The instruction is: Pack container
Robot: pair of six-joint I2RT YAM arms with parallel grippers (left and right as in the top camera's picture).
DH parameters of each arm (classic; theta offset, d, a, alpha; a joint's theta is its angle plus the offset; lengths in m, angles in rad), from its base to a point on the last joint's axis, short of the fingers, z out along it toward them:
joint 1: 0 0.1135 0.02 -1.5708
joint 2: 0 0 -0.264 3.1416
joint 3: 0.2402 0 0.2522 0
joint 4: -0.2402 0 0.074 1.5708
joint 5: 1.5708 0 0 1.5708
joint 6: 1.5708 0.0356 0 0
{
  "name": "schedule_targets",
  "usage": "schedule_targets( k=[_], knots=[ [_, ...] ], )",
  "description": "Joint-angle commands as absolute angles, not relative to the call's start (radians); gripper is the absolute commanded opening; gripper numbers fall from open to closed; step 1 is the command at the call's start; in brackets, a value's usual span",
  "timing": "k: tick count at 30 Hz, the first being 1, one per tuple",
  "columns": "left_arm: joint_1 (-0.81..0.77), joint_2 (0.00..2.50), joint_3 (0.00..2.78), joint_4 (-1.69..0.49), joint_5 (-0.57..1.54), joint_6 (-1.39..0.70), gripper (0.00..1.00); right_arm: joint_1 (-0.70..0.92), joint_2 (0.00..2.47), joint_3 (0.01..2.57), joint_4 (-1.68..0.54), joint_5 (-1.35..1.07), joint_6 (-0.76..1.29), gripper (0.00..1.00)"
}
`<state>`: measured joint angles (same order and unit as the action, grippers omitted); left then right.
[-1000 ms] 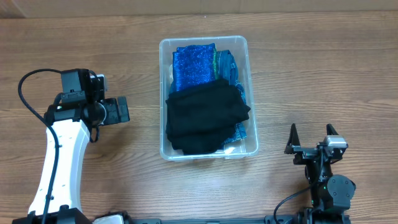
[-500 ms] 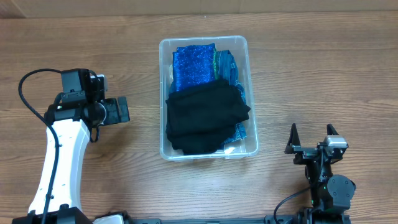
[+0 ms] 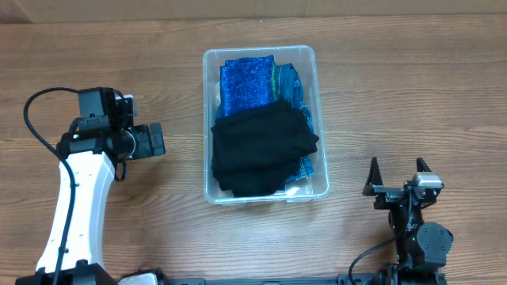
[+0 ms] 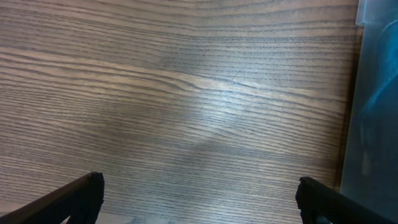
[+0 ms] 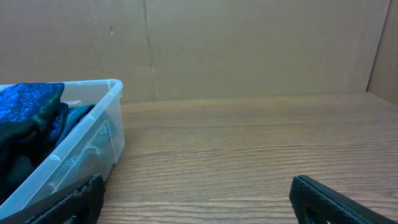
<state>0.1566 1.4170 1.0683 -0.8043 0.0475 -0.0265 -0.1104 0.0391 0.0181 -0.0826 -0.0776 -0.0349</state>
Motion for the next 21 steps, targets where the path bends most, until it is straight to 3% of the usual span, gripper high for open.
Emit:
schedule_targets(
  k=[1,8,21],
  knots=[
    [0.130,1.311,1.062,-0.824,0.041,-0.037,1.00,-0.106,0.028,0.009,-0.079,-0.070,-0.042,1.00],
    [0.088,0.970,1.009,-0.791,0.045,-0.037,1.00,-0.106,0.028,0.009,-0.079,-0.070,-0.042,1.00],
    [0.089,0.393,0.376,-0.160,0.126,-0.039,1.00,-0.106,0.028,0.009,-0.079,-0.070,-0.042,1.00]
  ],
)
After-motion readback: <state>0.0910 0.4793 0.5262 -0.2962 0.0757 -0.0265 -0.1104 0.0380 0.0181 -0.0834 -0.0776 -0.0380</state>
